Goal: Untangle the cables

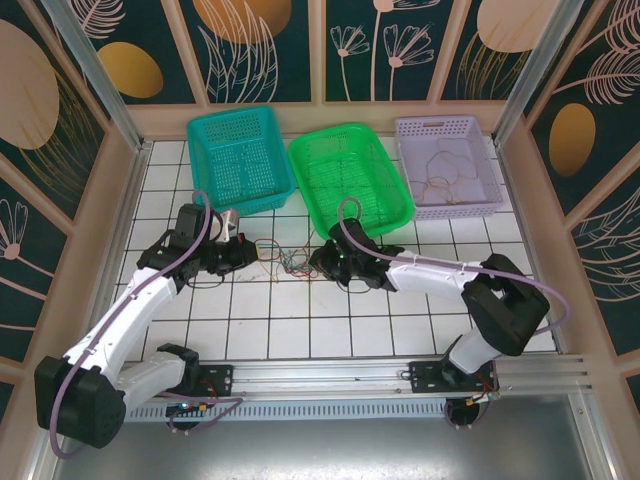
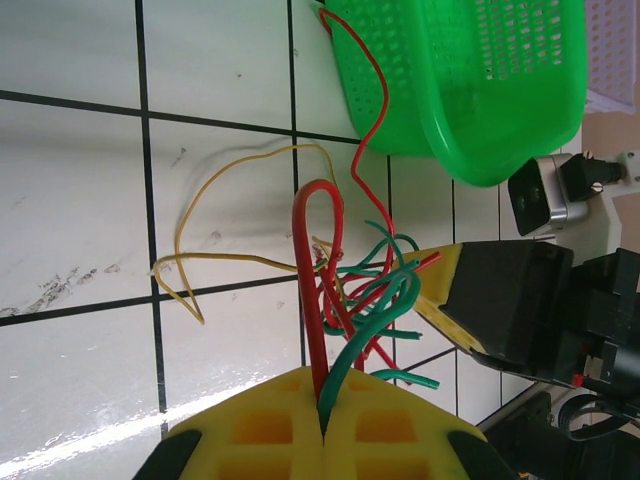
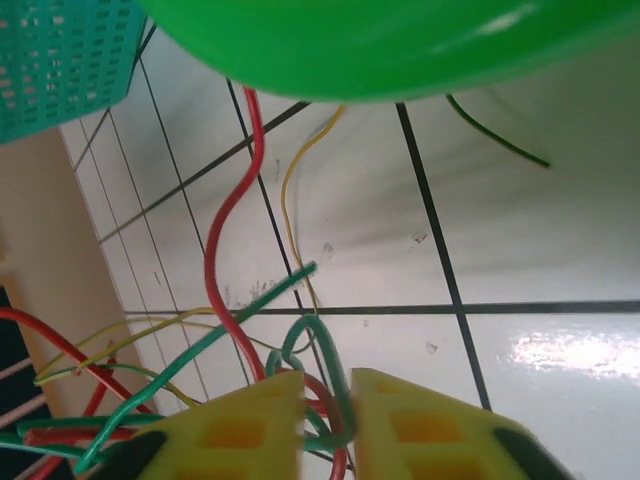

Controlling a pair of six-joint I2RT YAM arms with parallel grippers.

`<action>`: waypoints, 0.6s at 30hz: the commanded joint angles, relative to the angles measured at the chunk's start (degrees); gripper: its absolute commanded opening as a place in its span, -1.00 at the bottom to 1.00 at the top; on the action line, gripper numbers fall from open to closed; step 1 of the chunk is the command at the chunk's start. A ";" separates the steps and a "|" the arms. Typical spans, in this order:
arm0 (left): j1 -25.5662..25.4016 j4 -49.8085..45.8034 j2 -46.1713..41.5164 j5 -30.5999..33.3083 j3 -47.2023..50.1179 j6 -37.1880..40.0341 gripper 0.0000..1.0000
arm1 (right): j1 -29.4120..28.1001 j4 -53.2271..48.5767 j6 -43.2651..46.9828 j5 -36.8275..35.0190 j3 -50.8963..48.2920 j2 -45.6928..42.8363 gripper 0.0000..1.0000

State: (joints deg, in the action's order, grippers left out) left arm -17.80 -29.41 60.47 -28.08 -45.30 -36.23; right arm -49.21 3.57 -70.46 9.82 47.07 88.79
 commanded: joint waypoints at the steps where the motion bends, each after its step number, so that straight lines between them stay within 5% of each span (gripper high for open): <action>1: -0.34 -0.80 -0.87 -0.17 0.35 0.98 -1.00 | 0.15 0.75 -0.05 -1.98 1.71 -0.21 -1.00; 11: -0.30 -12.81 0.80 23.23 -3.30 0.83 -1.00 | -0.56 -16.29 7.25 -13.28 -0.12 -11.64 -1.00; 18: -0.30 -14.11 2.58 27.26 -2.56 -0.44 -1.00 | -1.14 -16.47 9.34 -13.25 -1.72 -13.70 -1.00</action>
State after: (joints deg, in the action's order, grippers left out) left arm -19.42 -39.27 62.39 -11.18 -47.16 -36.05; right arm -50.83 -5.21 -63.99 2.15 47.33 75.26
